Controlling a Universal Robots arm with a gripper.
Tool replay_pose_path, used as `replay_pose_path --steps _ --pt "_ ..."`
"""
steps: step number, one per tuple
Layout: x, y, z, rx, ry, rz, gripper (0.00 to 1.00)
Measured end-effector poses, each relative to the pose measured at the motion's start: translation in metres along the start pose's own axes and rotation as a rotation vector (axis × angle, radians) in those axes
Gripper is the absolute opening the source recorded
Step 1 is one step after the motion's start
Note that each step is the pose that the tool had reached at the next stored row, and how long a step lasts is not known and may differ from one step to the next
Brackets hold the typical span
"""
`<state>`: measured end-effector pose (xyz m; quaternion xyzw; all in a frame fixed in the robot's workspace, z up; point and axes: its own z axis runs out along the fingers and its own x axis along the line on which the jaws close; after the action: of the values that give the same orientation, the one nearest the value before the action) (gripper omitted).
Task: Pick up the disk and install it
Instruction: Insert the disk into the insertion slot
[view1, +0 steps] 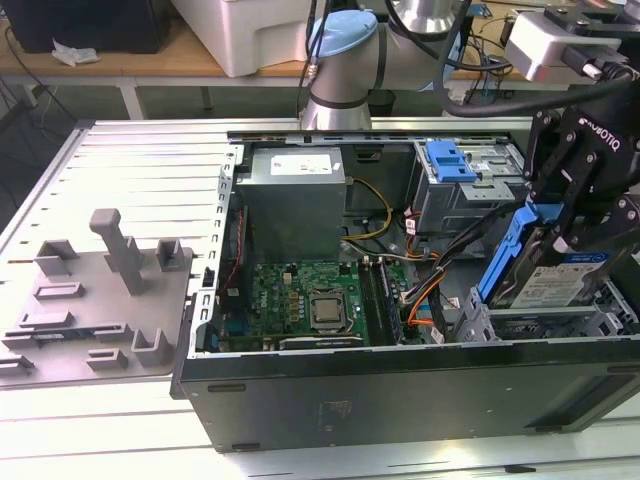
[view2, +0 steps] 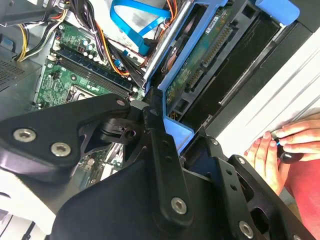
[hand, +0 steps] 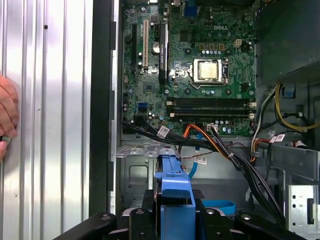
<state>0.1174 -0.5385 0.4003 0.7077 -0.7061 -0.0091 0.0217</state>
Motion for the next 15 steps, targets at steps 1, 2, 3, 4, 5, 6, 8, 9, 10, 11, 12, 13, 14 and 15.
replay_pose_path --steps 1,2,3,4,5,6,8,9,10,11,12,13,14,15 --pt "0.0000 0.0000 0.0000 0.0000 0.0000 0.000 0.37" --pt "0.0000 0.0000 0.0000 0.0000 0.0000 0.000 0.37" --pt "0.0000 0.0000 0.0000 0.0000 0.0001 0.000 0.37" --pt "0.0000 0.0000 0.0000 0.0000 0.0000 0.000 0.37" --pt "0.0000 0.0000 0.0000 0.0000 0.0000 0.000 0.37" --pt "0.0000 0.0000 0.0001 0.0000 0.0000 0.000 0.37" --pt "0.0000 0.0000 0.0001 0.0000 0.0000 0.000 0.37" --pt "0.0000 0.0000 0.0001 0.0000 0.0000 0.000 0.37" --pt "0.0000 0.0000 0.0001 0.0000 -0.0001 0.000 0.37" --pt "0.0000 0.0000 0.0001 0.0002 0.0000 0.000 0.38" --pt "0.0000 0.0000 0.0001 0.0001 0.0000 0.000 0.44" --pt "0.0000 0.0000 0.0001 0.0001 0.0001 0.000 0.51" --pt "0.0000 0.0000 0.0001 0.0001 0.0000 0.000 0.51" --pt "0.0000 0.0000 0.0001 0.0001 -0.0001 0.000 0.51"
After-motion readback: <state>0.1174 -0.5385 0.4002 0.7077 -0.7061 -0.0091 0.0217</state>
